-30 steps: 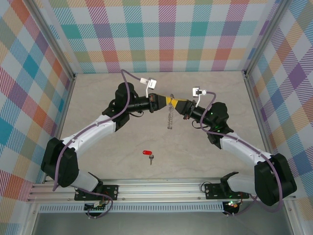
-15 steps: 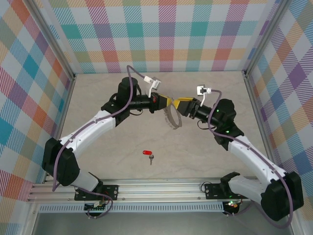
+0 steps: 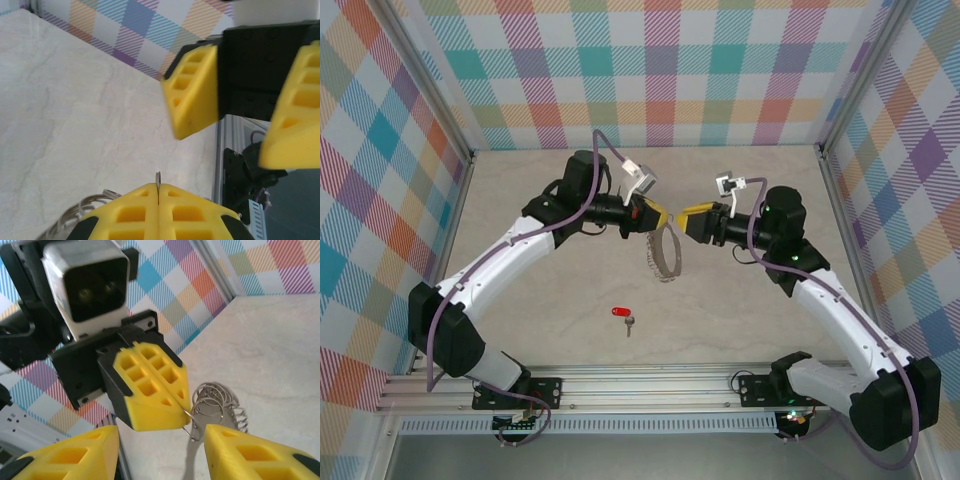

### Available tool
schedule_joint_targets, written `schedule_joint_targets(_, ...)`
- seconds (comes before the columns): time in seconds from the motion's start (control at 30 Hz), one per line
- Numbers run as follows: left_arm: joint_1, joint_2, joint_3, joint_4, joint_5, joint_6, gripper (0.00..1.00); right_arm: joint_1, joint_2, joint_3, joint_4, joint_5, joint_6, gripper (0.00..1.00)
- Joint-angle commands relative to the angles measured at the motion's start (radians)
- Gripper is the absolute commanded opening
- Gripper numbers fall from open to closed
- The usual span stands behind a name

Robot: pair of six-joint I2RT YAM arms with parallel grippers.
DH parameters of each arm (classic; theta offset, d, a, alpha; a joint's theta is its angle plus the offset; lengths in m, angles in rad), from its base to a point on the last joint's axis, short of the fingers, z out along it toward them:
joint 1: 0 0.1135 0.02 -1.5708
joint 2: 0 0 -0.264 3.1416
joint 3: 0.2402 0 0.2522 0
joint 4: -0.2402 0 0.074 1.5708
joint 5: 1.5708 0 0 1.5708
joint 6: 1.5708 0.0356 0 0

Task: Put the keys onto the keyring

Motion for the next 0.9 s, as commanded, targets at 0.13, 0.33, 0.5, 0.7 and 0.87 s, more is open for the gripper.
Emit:
schedule_joint_targets(0.13, -0.006, 0.010, 0.081, -0.072, 0.096, 0.067, 0.00, -0.004, 0.044, 0.032, 0.019, -0.102, -0.042, 0.45)
schedule_joint_targets(0.33, -0.007, 0.024, 0.099, -0.089, 0.117, 0.071, 0.00, -0.004, 0.064, 0.029, 0.067, -0.124, -0.016, 0.39)
schedule_joint_targets(0.5, -0.006, 0.033, 0.108, -0.096, 0.129, 0.072, 0.00, -0.004, 0.067, 0.021, 0.095, -0.139, 0.002, 0.31)
schedule_joint_targets(0.7, -0.007, 0.046, 0.122, -0.103, 0.137, 0.074, 0.00, -0.004, 0.074, 0.021, 0.111, -0.149, 0.012, 0.24)
schedule_joint_targets(0.87, -0.008, 0.055, 0.137, -0.108, 0.142, 0.074, 0.00, -0.004, 0.085, 0.021, 0.122, -0.161, 0.020, 0.18)
